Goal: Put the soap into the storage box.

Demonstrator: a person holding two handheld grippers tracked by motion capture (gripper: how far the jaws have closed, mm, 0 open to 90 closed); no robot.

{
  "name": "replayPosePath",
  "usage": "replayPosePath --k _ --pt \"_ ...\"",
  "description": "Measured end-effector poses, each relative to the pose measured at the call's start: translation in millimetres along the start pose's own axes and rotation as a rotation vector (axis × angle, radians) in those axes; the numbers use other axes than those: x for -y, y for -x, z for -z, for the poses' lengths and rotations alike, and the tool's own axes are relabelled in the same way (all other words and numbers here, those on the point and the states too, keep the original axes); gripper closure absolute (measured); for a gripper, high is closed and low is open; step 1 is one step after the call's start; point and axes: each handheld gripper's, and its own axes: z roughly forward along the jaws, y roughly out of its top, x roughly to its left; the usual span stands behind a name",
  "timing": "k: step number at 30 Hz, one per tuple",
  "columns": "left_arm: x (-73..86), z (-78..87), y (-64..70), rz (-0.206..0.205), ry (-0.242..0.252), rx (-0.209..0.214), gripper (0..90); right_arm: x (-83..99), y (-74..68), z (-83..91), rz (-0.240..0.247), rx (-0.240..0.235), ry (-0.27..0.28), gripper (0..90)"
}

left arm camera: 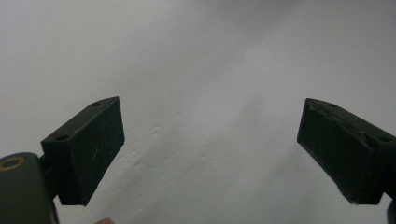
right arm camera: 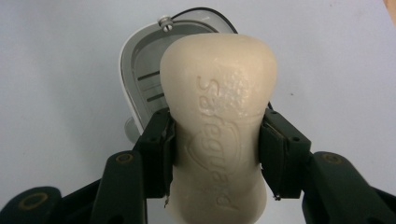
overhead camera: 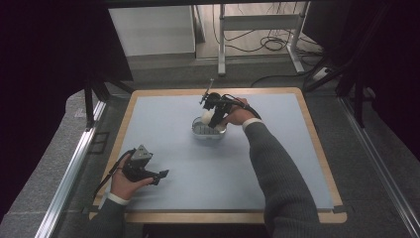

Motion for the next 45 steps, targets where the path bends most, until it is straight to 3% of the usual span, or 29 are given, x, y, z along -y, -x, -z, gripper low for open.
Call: replayPosePath --k 15,22,36,45 --pt "0.2 -0.3 -0.4 -0.002 -0.004 -0.003 7.8 -7.8 -7.8 -24.1 0.074 0.035 -0.065 47.8" --pt "0.0 0.0 -0.4 0.0 0.0 0.001 7.9 -7.3 -10.8 -17.9 0.048 0.02 -0.038 40.3" --pt "-1.5 -1.6 -1.0 0.004 -0.005 -0.002 7.9 17.5 -8.0 11.1 -0.058 0.039 0.126 35.5" --pt "0.7 3.3 0.0 0.003 0.013 -0.018 8.0 55.2 -13.0 26.5 -0.159 0.037 0.257 33.2"
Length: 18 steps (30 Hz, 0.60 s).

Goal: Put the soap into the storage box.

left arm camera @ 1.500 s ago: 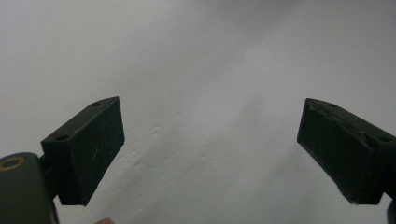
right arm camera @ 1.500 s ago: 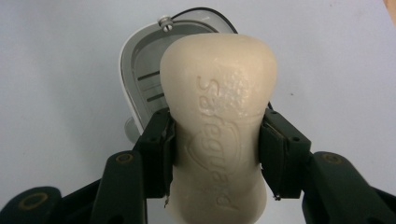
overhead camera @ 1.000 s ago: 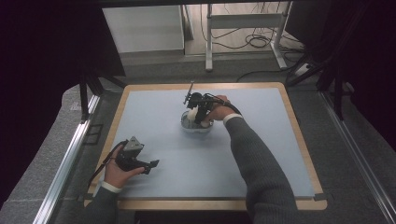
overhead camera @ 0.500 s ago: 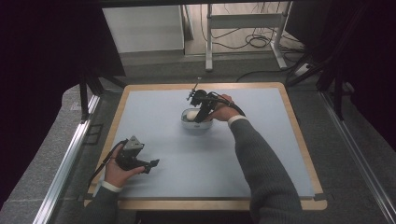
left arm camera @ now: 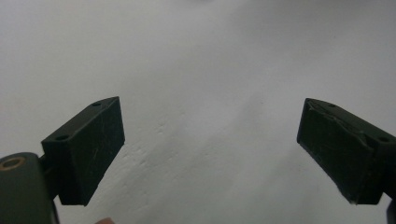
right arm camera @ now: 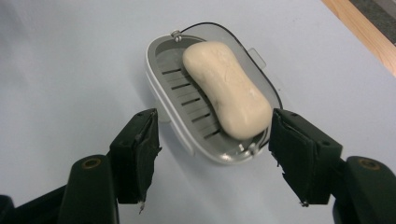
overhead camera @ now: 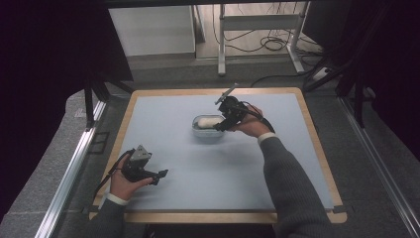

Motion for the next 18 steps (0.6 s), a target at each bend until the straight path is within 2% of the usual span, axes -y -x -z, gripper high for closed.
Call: replayPosePath --k 5,12,18 --pt "0.2 2.2 0.4 0.0 0.008 0.0 8.0 29.5 -6.3 12.8 -0.078 0.047 0.044 31.3" --pt "1.5 2.6 1.1 0.003 0.006 -0.007 8.0 84.6 -13.5 33.5 -0.168 0.084 0.134 30.0" --pt "1.8 0.8 1.8 0.004 0.0 -0.01 8.0 131.6 -21.2 47.4 -0.246 0.133 0.183 29.2"
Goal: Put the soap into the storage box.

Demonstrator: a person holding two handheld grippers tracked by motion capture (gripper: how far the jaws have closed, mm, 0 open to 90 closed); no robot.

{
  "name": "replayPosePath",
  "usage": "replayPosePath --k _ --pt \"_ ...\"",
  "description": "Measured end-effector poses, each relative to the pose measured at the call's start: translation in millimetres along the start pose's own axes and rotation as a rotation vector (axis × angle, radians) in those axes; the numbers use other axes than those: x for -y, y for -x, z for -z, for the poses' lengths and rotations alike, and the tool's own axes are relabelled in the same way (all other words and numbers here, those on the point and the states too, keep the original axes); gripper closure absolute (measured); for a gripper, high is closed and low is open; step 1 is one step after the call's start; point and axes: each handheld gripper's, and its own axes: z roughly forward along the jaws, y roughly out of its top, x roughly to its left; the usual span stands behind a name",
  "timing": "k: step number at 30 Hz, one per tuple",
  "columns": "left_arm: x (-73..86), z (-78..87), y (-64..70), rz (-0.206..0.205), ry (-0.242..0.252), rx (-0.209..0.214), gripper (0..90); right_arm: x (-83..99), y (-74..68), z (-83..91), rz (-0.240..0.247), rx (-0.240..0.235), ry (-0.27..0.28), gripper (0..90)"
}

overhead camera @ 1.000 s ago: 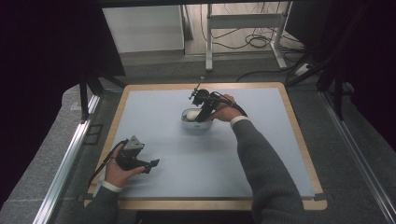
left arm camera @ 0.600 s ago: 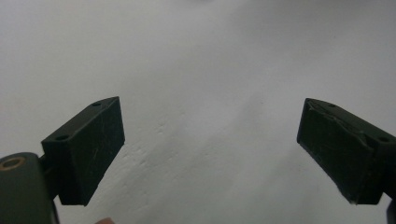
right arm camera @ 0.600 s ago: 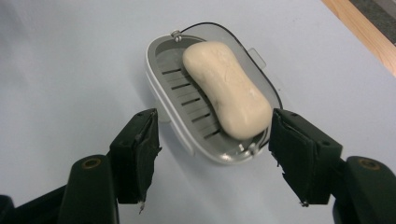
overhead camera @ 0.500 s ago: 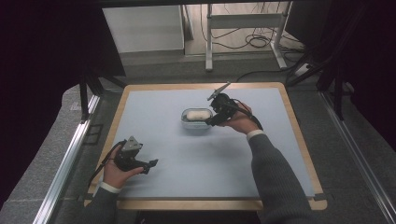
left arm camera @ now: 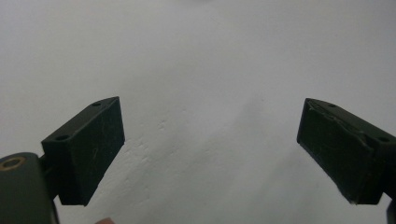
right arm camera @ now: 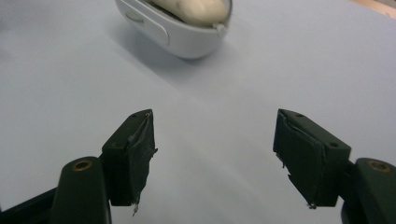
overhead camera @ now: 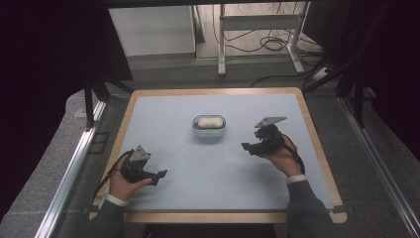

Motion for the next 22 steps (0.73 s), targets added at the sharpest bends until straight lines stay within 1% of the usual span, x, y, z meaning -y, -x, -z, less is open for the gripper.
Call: replayPosePath --k 1,2,4,6,7,8,9,11,12,14,16,19,22 --pt "0.0 -0.4 0.1 -0.001 -0.002 0.0 8.0 5.6 0.3 2.5 -0.008 0.005 0.01 29.2" --pt "0.1 -0.6 0.2 -0.002 -0.003 0.0 8.0 14.9 0.5 6.3 -0.023 0.006 0.024 29.2" --pt "0.1 -0.6 0.4 -0.002 -0.002 0.0 8.0 27.4 1.0 11.7 -0.031 0.014 0.03 28.9" --pt "-0.1 -0.8 0.3 -0.001 -0.001 -0.001 8.0 42.7 1.6 19.7 -0.051 0.036 0.04 28.8" --pt "-0.3 -0.9 0.2 -0.003 -0.002 -0.001 8.0 45.3 1.8 21.2 -0.056 0.039 0.043 28.8" --pt "-0.5 -0.9 0.2 -0.003 -0.002 -0.001 8.0 51.6 2.1 24.3 -0.067 0.045 0.053 29.0" --pt "-0.7 -1.2 0.0 -0.004 -0.002 -0.002 8.0 54.5 2.5 25.4 -0.075 0.043 0.056 28.9" --pt "-1.0 -1.8 0.1 -0.005 -0.002 -0.002 8.0 59.0 3.3 26.5 -0.073 0.057 0.032 27.8" --pt "-1.2 -1.9 0.2 -0.006 -0.002 -0.002 8.0 60.4 4.0 27.2 -0.076 0.066 0.038 27.9" --pt "-1.5 -1.8 0.2 -0.006 0.0 -0.002 8.0 62.1 4.5 27.5 -0.091 0.054 0.046 27.5" --pt "-1.5 -1.5 -0.2 -0.006 0.0 -0.003 8.0 63.1 3.6 26.8 -0.087 0.056 0.037 27.0" --pt "-1.7 -1.1 -0.8 -0.006 0.003 -0.003 8.0 65.1 3.0 25.5 -0.09 0.048 0.042 25.9" --pt "-1.8 -1.1 -0.4 -0.008 0.003 -0.004 8.0 66.7 1.9 25.6 -0.084 0.065 0.042 24.3"
